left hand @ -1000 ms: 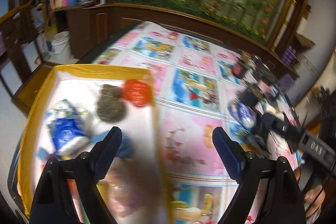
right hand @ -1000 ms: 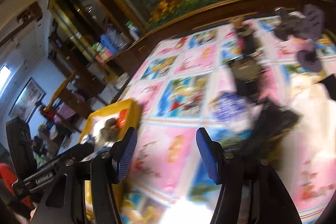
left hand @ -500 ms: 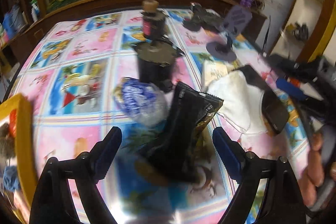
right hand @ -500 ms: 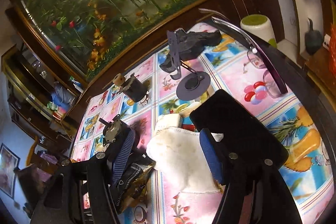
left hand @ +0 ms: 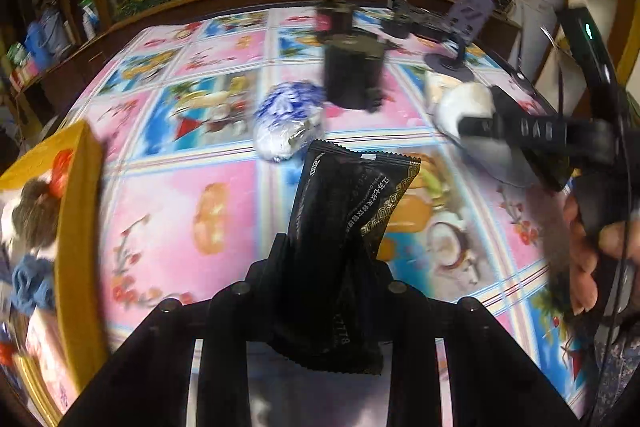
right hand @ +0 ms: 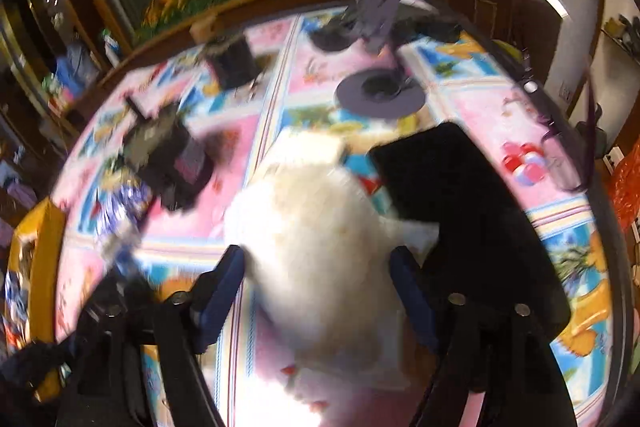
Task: Organize soft objects
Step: 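Grasp the black pouch with the left tool while the right tool grasps the white cloth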
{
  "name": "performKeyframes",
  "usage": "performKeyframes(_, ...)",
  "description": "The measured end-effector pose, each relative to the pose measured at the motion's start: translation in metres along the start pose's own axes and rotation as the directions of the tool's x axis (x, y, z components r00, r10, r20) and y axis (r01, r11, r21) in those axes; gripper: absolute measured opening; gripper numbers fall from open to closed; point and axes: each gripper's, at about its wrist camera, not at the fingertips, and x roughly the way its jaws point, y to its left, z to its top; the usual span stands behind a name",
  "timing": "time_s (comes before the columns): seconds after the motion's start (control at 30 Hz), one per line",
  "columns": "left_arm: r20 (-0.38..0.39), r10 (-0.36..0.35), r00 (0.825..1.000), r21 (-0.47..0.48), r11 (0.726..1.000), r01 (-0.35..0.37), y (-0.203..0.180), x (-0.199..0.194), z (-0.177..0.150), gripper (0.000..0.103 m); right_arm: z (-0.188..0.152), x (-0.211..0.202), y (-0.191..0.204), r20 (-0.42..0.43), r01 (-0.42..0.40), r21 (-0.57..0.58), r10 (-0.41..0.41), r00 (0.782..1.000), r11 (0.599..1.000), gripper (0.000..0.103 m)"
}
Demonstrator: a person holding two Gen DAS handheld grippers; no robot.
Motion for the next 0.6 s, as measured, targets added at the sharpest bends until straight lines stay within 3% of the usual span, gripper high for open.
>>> performKeyframes(0.03, 0.010, 0.018, 1.000, -0.018, 1.000, -0.018, 0.010, -0.001, -0.001, 0.028, -0.004, -0.001, 0.005, -0.006, 0.024, -0.019, -0.025, 1.000, 1.000, 0.041)
performKeyframes(0.07, 0.018, 0.030, 0.999, -0.032, 0.999, -0.030, 0.017, -0.002, -0.001, 0.028, -0.007, -0.003, 0.010, -0.008, 0.041, -0.025, -0.042, 0.999, 0.999, 0.020)
performKeyframes(0.1, 0.022, 0.037, 0.999, -0.046, 0.998, -0.036, 0.023, -0.001, -0.001, 0.028, -0.011, -0.005, 0.013, -0.028, 0.009, -0.008, -0.010, 1.000, 1.000, 0.012)
performKeyframes(0.23, 0.035, 0.015, 0.999, -0.103, 0.995, -0.012, 0.039, 0.001, 0.000, 0.028, -0.029, -0.016, 0.036, -0.042, -0.088, -0.007, 0.088, 0.995, 0.996, 0.011)
performKeyframes(0.37, 0.049, 0.004, 0.999, -0.144, 0.990, 0.003, 0.048, -0.003, 0.000, 0.027, -0.041, -0.036, 0.069, 0.005, -0.308, -0.066, 0.309, 0.951, 0.949, 0.011)
performKeyframes(0.6, 0.046, 0.034, 0.998, -0.129, 0.991, -0.027, 0.045, -0.001, -0.001, 0.027, -0.043, -0.029, 0.074, -0.022, -0.319, -0.057, 0.318, 0.948, 0.946, 0.012)
